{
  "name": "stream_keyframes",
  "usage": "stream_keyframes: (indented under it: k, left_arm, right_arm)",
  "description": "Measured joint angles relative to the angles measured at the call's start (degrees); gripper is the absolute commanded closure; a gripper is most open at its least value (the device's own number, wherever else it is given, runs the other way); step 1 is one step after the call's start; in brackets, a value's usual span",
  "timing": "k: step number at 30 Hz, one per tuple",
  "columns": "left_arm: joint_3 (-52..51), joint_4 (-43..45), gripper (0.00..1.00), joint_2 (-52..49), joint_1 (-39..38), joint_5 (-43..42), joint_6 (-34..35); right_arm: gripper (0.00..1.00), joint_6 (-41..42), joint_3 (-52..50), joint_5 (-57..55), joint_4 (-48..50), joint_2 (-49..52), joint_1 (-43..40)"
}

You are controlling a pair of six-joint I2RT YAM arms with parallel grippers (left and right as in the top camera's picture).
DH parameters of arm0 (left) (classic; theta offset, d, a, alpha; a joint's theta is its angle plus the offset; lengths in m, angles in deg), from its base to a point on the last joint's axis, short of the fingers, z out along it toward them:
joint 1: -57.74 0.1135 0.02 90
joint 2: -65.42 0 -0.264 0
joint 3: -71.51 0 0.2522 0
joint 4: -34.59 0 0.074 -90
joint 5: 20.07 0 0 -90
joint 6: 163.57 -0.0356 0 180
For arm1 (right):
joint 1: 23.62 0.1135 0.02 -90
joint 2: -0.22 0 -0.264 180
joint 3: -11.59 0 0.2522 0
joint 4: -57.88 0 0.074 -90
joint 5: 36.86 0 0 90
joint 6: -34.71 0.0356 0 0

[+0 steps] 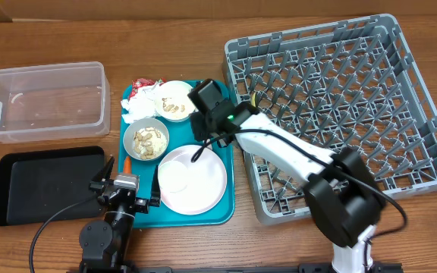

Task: Sort waste into correct bins and load items into the dishwasher rack
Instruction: 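Carry the yellow spoon into the dish rack and release it, then grasp the white plastic fork from the tray with the right gripper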

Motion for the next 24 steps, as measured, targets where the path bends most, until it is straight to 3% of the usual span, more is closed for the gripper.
stream_keyframes:
  k: [8,24]
  left_arm:
    - [0.00,-0.02,0.00,0.00,0.00,0.00,0.00]
    - [0.00,-0.02,0.00,0.00,0.00,0.00,0.00]
  right_arm:
    - [0.55,1.16,-0.07,-1.11,1.57,4.59,0.00]
    - [0.82,1.20,-0.04,-6.10,3.21,7.15,0.00]
